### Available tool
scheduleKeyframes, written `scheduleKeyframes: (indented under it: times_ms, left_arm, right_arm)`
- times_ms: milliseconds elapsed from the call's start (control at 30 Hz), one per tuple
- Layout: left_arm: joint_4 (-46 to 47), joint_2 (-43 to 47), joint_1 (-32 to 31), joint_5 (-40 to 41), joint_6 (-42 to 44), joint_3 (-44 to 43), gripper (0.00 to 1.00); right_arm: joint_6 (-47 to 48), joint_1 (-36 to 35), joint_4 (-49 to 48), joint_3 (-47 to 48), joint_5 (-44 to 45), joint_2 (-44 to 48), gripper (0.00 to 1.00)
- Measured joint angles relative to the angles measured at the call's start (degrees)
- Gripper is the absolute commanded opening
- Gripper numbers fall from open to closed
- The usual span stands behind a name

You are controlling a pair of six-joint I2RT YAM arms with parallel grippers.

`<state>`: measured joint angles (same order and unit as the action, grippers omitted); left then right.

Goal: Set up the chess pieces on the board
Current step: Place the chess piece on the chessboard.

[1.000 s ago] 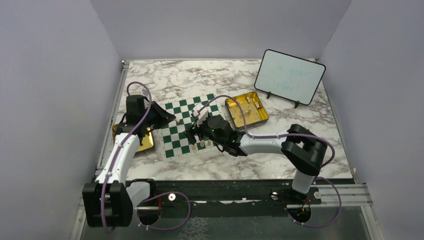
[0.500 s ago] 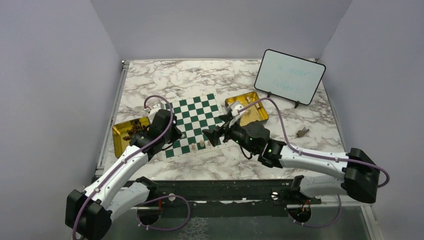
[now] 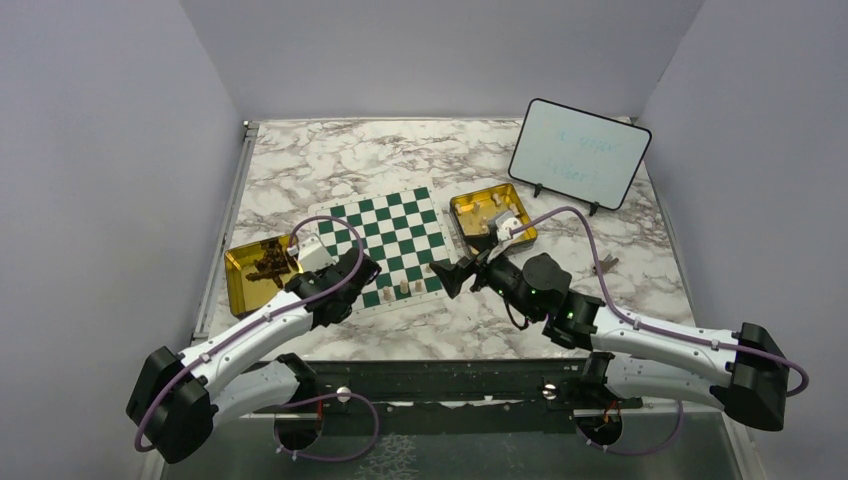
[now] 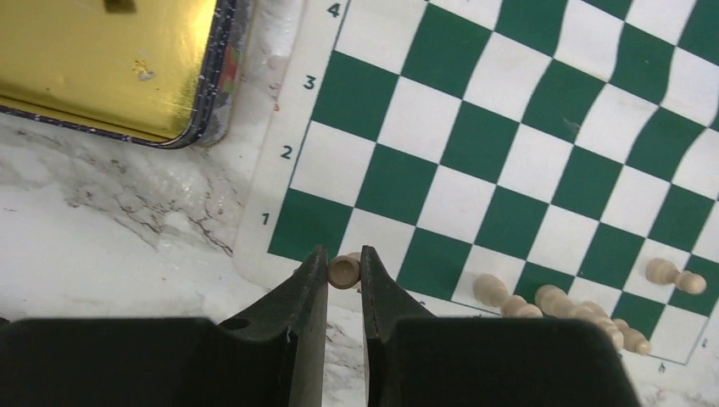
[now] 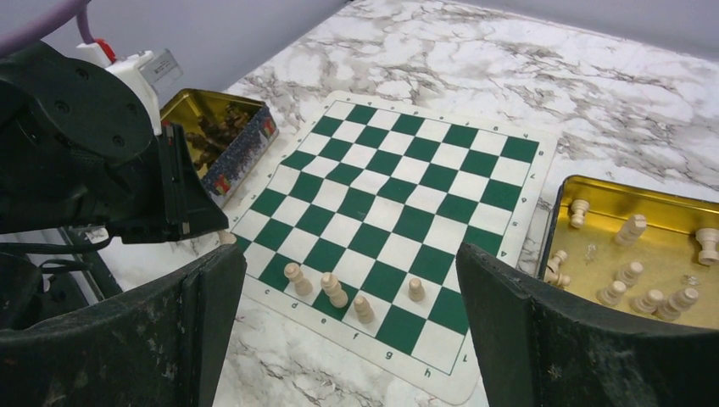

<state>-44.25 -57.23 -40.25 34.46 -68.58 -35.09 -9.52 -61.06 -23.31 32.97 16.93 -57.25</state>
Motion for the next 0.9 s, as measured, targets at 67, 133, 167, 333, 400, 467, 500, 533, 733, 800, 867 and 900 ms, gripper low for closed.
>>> scheduleKeyframes:
  times_ms: [67,133,167,333,400,467,500,533,733,800,867,900]
  left_arm:
    - [-0.63,-0.9,0.0,1.4,-1.36,0.0,0.01]
    - [-1.42,-1.84,0.0,2.73,-3.08,0.0,0.01]
    - [-1.7,-2.23,0.0,3.3,-3.72,0.02,0.01]
    - [-2.25,-3.56,0.0,4.76,-5.99,0.55,0.01]
    - [-2.25,-3.85,0.0,5.07,-6.51,0.79,0.02]
    - [-2.29,-4.0,0.0,5.14,-7.21,1.11,0.02]
    - [-2.34,-4.11,0.0,5.14,-7.43,1.25,0.02]
    - [-2.34,-4.26,0.0,5.14,-7.61,1.33,0.03]
    - [-2.32,-6.71,0.0,5.29,-8.41,1.49,0.04]
    - [-2.27,-7.61,-0.02,5.29,-8.55,1.49,0.05]
    - [-2.21,-8.04,0.0,5.29,-8.57,1.49,0.06]
    - [-2.16,-8.17,-0.02,5.29,-8.59,1.49,0.07]
  right_arm:
    - [0.0,0.0,0.35,-0.28,0.37,0.07,1.0]
    - [0.02,0.0,0.59,-0.48,0.52,0.07,1.0]
    - [0.02,0.0,0.66,-0.55,0.63,0.07,1.0]
    - [0.07,0.0,0.7,-0.61,1.05,0.07,1.0]
    - [0.09,0.0,0.7,-0.61,1.22,0.07,1.0]
    - [0.09,0.0,0.7,-0.61,1.46,0.07,1.0]
    - [0.09,0.0,0.7,-0.61,1.51,0.07,1.0]
    - [0.09,0.0,0.7,-0.61,1.57,0.07,1.0]
    - [0.07,0.0,0.7,-0.63,1.68,0.07,1.0]
    - [0.09,0.0,0.7,-0.61,1.68,0.07,1.0]
    - [0.09,0.0,0.7,-0.61,1.68,0.07,1.0]
    - [0.09,0.0,0.7,-0.61,1.7,0.07,1.0]
